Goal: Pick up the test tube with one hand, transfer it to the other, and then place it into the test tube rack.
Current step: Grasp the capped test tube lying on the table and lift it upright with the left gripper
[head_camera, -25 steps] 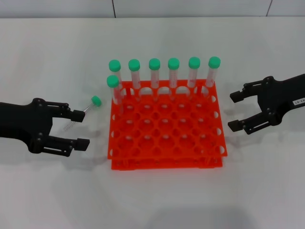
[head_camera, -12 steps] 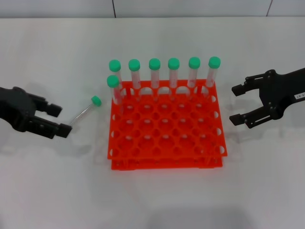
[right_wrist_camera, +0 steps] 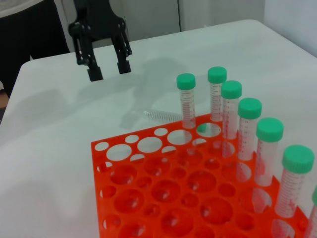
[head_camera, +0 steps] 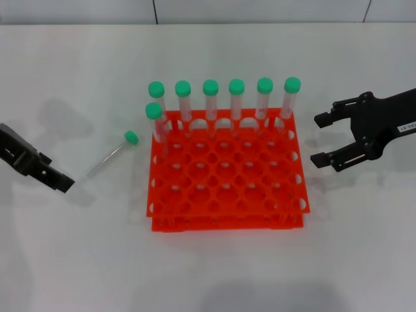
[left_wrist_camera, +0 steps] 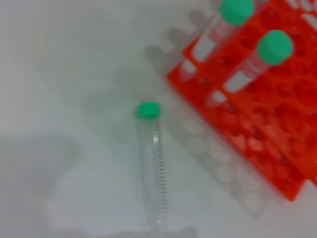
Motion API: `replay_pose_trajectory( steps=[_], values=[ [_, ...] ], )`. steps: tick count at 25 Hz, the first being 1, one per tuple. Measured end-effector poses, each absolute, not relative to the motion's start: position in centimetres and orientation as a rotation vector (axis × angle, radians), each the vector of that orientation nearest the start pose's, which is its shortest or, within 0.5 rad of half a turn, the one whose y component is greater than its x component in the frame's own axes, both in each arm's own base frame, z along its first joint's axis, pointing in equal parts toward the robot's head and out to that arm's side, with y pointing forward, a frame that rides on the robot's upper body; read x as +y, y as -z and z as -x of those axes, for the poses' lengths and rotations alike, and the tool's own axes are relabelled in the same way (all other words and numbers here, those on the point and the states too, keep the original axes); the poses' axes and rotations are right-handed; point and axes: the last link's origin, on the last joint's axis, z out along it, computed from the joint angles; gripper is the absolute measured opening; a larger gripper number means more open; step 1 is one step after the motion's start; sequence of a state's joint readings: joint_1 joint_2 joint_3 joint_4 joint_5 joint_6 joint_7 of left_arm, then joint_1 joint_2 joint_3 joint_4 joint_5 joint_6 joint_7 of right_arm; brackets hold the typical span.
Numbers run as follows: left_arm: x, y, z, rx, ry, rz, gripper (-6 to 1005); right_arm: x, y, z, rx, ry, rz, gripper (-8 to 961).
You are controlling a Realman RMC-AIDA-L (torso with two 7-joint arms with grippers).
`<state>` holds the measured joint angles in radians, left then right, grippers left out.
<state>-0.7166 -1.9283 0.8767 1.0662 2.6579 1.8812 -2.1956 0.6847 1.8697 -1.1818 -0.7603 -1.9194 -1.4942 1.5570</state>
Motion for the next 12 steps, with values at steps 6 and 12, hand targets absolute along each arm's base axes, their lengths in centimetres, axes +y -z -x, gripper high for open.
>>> replay_pose_trajectory(
  steps=[6,12],
  values=[
    [36.5,-8.2,24.6,-1.162,-0.542,2.620,751,37.9,-2.6,-21.1,0.278,-0.201,3.005,856],
    [37.1,-6.3,25.6,-1.109,-0.575,2.593,740,37.9,-2.6,-21.2,0.289,-0.202,3.004,856]
  ],
)
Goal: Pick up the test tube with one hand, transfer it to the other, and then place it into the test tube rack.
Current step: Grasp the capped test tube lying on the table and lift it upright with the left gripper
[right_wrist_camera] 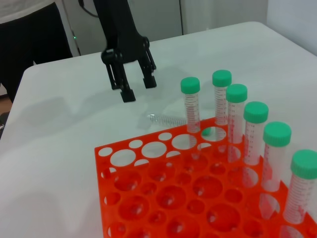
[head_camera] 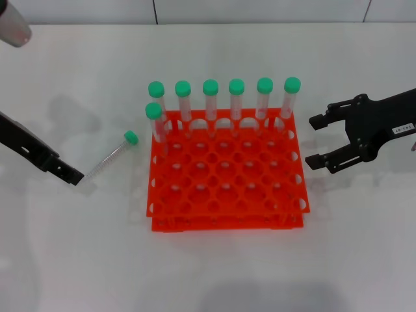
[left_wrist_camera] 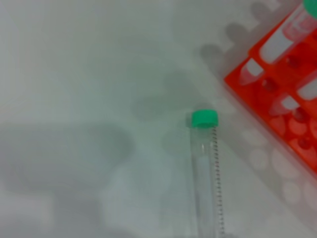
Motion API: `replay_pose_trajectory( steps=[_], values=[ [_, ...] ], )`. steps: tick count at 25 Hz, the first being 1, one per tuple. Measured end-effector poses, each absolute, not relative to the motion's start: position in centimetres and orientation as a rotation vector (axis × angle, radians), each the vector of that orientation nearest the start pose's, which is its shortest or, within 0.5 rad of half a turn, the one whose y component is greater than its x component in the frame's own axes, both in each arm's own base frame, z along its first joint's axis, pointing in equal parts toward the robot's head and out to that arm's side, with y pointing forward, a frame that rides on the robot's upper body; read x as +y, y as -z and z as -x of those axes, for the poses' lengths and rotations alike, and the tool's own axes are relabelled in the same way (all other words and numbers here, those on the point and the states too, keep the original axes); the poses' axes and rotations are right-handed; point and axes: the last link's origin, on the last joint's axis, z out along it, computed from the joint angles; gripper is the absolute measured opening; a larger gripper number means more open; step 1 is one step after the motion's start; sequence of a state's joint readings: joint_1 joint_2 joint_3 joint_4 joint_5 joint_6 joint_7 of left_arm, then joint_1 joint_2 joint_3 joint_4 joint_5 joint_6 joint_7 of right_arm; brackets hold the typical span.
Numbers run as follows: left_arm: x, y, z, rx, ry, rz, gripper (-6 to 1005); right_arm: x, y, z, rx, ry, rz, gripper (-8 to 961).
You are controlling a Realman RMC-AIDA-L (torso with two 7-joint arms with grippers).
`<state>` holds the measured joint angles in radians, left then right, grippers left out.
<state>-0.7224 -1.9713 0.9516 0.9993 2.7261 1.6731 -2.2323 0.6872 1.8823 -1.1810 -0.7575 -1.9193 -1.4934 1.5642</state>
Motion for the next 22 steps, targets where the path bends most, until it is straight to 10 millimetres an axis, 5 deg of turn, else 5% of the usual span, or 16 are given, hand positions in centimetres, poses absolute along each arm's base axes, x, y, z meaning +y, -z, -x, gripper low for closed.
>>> replay_pose_trajectory(
  steps=[18,22],
  values=[
    [38.2,-3.3,26.4,-1.063,-0.587,2.588,708,37.7,-2.0,-21.0,0.304,-0.220,3.009,856],
    [38.2,-2.9,26.7,-1.066,-0.621,2.563,520,37.6,-1.8,-21.0,0.310,-0.226,3.010,856]
  ],
)
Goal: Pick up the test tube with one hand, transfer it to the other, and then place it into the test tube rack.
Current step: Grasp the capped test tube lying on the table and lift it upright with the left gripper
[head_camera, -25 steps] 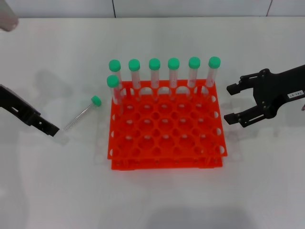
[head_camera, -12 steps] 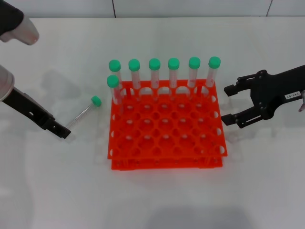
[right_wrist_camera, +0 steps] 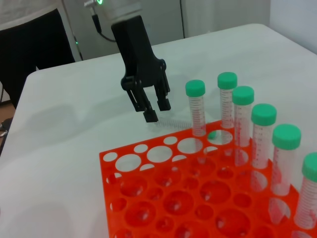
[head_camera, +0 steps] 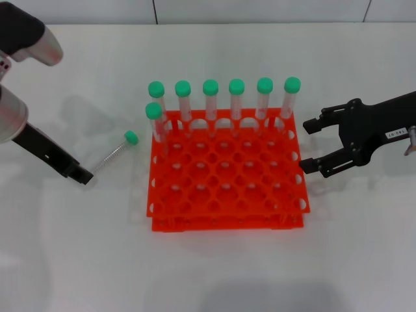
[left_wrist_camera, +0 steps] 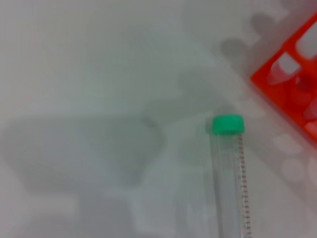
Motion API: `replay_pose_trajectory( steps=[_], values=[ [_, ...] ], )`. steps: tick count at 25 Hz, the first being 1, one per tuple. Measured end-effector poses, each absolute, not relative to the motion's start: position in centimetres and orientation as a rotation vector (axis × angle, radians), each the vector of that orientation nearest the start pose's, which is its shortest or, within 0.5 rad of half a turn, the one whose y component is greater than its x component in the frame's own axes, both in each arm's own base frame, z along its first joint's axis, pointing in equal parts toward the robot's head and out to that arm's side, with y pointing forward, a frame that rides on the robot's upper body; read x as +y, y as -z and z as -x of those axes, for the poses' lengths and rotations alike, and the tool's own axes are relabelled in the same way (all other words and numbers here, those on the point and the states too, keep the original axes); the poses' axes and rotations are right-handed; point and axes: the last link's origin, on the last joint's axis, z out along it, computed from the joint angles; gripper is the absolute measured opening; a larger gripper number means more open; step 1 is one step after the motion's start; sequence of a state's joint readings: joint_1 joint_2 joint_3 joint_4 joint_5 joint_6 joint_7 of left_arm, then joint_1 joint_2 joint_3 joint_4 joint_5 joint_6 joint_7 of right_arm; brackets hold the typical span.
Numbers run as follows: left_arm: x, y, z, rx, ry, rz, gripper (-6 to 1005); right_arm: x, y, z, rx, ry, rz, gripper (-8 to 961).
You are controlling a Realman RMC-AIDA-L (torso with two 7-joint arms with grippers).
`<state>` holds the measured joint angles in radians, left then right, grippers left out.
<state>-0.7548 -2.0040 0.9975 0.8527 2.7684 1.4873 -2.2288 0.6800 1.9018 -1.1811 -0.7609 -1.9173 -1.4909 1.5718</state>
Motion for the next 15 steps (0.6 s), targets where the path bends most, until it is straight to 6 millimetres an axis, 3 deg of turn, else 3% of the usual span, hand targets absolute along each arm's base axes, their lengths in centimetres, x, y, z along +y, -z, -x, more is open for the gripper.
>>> replay_pose_trajectory(
  steps=[1,15],
  values=[
    [38.08,-2.67,26.75,-1.064,-0.631,2.563,473,37.53,-1.77,-20.99,0.312,-0.228,3.011,856],
    [38.01,-1.76,26.62,-1.045,-0.655,2.565,409,37.42,-1.58,-21.00,0.316,-0.232,3.013,856]
  ],
)
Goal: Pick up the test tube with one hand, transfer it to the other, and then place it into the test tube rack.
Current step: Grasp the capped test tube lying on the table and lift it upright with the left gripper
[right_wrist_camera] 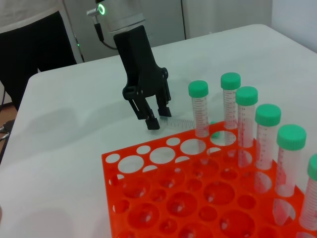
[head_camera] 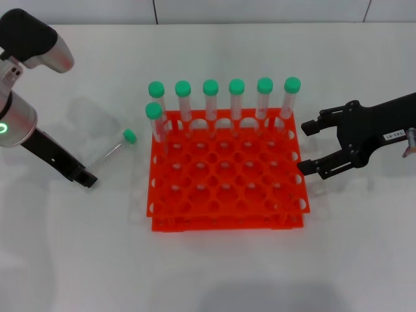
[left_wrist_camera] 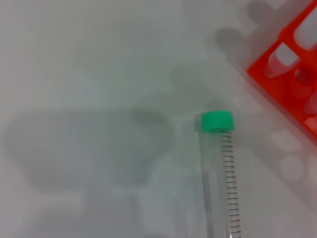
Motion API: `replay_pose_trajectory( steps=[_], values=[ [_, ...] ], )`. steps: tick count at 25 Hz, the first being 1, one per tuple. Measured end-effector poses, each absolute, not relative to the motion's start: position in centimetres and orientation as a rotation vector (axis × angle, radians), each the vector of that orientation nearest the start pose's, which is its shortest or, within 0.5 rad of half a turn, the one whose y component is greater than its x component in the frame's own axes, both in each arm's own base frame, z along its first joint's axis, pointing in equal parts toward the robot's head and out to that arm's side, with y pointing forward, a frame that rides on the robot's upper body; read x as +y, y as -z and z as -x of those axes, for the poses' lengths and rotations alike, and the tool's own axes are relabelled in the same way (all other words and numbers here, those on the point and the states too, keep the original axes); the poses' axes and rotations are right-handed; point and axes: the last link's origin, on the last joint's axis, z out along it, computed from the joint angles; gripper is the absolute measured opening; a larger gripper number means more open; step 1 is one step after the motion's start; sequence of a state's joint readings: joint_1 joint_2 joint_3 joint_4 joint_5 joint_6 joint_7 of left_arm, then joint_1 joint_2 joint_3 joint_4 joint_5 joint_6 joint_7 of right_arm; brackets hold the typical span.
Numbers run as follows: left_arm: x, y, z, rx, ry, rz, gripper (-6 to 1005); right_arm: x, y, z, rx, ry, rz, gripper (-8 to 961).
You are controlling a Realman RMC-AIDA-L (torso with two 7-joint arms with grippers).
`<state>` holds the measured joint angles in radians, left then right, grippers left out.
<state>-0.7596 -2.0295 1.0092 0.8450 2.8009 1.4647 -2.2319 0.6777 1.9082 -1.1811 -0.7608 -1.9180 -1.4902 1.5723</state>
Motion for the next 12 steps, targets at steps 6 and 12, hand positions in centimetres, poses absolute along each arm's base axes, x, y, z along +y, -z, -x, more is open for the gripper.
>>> replay_pose_trajectory(
  steps=[6,12],
  values=[
    [38.07,-1.77,26.46,-1.051,-0.655,2.562,404,37.47,-1.58,-20.93,0.313,-0.231,3.013,856],
    [38.28,-1.77,26.13,-1.048,-0.656,2.566,396,37.54,-1.58,-20.83,0.308,-0.231,3.013,856]
  ],
)
